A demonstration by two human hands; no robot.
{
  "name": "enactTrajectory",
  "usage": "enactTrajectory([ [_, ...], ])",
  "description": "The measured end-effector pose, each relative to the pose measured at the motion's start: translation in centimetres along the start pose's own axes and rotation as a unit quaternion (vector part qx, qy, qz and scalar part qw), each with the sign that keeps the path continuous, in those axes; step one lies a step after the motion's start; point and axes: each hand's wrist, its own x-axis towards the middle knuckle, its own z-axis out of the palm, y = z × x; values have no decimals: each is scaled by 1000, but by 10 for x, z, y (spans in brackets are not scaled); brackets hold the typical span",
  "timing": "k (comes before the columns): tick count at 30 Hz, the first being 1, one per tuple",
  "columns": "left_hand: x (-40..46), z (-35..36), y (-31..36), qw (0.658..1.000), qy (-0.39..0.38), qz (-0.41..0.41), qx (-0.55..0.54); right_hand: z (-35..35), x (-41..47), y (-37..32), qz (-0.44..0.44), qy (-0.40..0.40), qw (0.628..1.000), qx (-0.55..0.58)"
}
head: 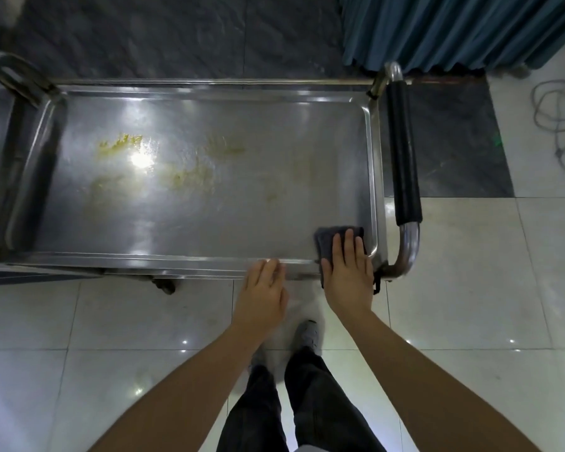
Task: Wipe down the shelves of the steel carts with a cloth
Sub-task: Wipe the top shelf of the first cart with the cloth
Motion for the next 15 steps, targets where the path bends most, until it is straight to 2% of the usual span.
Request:
enactTrajectory([
  [6, 8, -1, -4, 1000, 3, -28, -12, -4, 28, -25, -36, -44, 998, 21],
  [15, 2, 5, -8, 999, 15, -18, -23, -39, 152, -35, -3, 12, 999, 46],
])
